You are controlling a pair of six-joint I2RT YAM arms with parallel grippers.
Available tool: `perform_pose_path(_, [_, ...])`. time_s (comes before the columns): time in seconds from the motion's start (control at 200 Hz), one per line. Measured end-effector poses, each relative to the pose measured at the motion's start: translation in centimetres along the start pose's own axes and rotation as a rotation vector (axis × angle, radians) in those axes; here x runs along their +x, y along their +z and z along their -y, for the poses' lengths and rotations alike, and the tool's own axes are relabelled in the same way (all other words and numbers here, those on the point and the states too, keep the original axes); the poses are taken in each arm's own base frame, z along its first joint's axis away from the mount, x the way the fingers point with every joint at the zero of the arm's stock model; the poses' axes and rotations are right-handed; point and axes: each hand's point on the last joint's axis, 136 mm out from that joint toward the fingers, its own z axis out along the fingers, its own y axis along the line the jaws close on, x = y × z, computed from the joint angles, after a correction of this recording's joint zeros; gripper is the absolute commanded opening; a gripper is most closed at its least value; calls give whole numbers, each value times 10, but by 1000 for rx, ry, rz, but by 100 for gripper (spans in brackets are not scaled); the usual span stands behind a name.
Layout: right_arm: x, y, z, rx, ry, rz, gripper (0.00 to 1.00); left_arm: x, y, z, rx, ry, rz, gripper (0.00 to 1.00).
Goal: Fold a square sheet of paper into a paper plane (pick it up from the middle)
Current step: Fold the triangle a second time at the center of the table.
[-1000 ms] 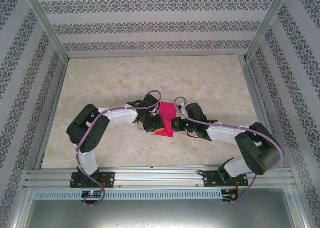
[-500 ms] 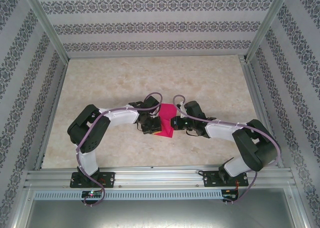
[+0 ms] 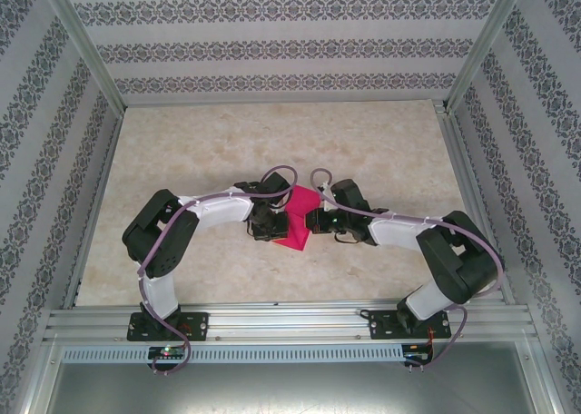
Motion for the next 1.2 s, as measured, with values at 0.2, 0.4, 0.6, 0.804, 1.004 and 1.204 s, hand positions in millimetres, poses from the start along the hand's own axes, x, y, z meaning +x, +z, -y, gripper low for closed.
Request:
perform_pose_path(0.2, [-6,8,1,10,1,-20,1,0,-1,-2,-13,8,1,13])
perform_pose_path(0.4, [-2,13,5,31,0,-54,0,0,-1,-3,-18,8,3,13])
perform_pose_path(0.6, [3,12,10,54,-1,-75,1,0,-1,-3,-17,8,2,13])
perform_pose_path(0.804, [6,11,15,83,-10,-86,1,0,-1,-2,-15,9,1,14])
perform_pose_path(1.004, [0,12,16,101,-22,-83,1,0,-1,-2,-15,12,0,13])
perform_pose_path(1.204, [-3,13,15,105,-32,-82,1,0,-1,-2,-15,12,0,14])
